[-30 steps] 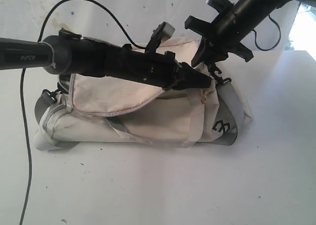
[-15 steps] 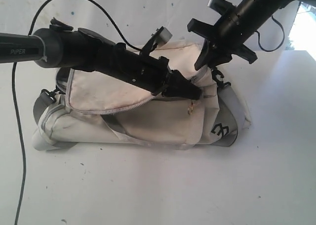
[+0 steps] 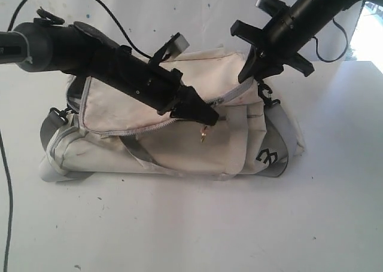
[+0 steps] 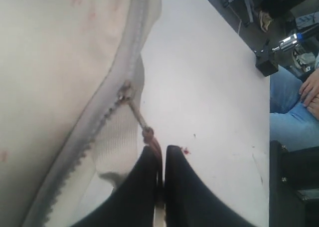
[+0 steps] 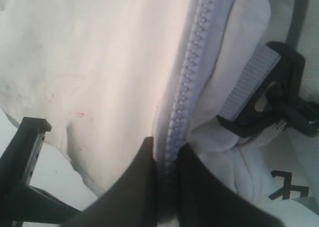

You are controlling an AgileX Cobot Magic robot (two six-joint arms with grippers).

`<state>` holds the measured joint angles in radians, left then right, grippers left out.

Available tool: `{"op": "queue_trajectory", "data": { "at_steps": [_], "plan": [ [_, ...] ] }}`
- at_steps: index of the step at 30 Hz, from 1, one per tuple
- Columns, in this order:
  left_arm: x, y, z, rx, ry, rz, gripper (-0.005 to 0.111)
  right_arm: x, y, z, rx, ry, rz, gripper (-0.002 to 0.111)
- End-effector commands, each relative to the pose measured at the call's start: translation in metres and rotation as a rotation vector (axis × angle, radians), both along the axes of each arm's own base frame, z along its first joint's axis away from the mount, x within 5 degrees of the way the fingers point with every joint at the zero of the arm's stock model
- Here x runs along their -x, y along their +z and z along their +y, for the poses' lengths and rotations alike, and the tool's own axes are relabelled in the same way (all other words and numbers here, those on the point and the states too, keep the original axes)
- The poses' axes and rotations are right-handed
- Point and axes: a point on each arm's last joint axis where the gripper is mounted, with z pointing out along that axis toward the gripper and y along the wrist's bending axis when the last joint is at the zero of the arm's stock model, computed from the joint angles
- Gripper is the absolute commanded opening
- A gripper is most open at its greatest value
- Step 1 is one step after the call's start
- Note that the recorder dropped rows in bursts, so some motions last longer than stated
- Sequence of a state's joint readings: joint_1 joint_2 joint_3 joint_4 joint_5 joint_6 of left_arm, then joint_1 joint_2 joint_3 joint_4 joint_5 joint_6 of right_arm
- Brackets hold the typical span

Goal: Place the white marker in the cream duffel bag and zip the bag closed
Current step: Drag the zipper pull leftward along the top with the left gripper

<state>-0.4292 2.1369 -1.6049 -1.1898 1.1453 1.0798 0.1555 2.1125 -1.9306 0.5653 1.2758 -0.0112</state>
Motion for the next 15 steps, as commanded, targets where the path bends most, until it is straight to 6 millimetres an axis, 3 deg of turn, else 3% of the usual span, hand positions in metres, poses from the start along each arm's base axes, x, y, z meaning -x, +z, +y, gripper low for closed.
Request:
{"op": "queue_trajectory", "data": {
  "at_steps": [1,8,15],
  "plan": [
    [0.010,0.005,0.021,-0.091,-0.049,0.042,0.000,-0.007,0.003,-0.016,0.022,-0.048,-0.064,0.000],
    [0.007,0.021,0.060,-0.125,0.043,0.042,0.000,-0.008,0.003,-0.019,0.035,-0.051,-0.066,0.000],
    [-0.002,0.039,0.112,-0.229,0.157,0.007,0.000,-0.008,-0.001,-0.028,0.137,-0.064,-0.067,0.000]
  ]
}}
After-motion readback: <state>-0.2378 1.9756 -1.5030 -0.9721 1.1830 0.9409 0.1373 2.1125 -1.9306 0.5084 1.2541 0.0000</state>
